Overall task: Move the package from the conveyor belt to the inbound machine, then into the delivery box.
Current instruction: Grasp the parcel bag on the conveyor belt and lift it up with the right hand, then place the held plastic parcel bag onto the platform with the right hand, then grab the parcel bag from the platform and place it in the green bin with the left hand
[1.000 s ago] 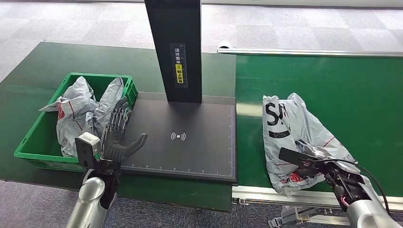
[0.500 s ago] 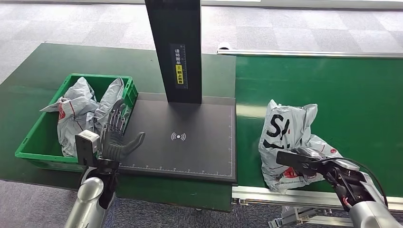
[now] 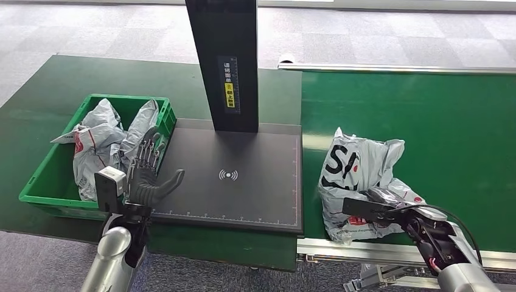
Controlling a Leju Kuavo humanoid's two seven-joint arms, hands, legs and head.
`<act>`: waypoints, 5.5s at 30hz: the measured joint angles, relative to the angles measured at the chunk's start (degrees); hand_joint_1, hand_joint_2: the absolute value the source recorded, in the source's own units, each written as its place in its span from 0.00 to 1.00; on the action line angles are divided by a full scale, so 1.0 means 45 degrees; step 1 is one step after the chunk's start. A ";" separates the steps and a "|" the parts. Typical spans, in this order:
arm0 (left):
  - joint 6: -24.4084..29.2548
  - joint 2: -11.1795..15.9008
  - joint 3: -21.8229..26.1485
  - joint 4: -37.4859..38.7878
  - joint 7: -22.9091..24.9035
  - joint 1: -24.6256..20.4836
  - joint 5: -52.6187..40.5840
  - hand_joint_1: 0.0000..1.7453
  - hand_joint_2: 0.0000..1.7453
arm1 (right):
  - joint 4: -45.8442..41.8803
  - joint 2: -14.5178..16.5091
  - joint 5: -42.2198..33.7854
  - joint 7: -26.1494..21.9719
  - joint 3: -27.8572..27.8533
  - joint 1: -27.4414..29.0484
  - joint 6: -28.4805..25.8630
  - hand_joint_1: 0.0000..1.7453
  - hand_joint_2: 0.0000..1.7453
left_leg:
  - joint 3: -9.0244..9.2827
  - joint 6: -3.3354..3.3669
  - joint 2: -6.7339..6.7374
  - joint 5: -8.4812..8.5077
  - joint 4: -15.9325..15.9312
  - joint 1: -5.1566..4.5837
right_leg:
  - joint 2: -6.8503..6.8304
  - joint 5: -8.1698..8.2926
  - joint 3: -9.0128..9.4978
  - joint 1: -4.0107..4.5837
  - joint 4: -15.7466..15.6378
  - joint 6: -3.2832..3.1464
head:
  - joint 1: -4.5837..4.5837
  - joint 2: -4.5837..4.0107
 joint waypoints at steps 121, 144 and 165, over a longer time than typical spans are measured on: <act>-0.0399 0.0188 -0.3983 0.2268 0.1057 -0.1146 -0.7840 0.00 1.00 | -0.3293 0.5130 -1.0904 -0.2996 -0.1939 0.0250 -0.1326 0.00 1.00 | -0.0055 -0.0005 0.0018 0.0003 -0.0002 0.0007 | 0.0021 0.0002 -0.0081 0.0007 0.0007 -0.0007 | -0.0001 0.0000; 0.0714 0.0023 -0.4606 0.4270 0.1809 -0.2061 -1.0548 0.88 1.00 | -0.3529 0.5591 -1.0814 -0.1683 -0.2073 0.0635 -0.1791 0.00 1.00 | -0.0019 -0.0008 0.0004 0.0023 -0.0006 0.0007 | 0.0017 0.0012 -0.0029 0.0007 0.0009 -0.0016 | 0.0000 0.0000; 0.8540 -0.0709 -0.2844 -0.2637 -0.2340 0.0504 -0.8905 1.00 1.00 | -0.3213 0.5814 -1.0960 -0.2197 -0.1925 0.0591 -0.1801 0.00 1.00 | -0.0068 -0.0008 0.0008 0.0015 -0.0005 0.0007 | 0.0019 0.0008 -0.0081 0.0007 0.0009 -0.0014 | 0.0000 0.0000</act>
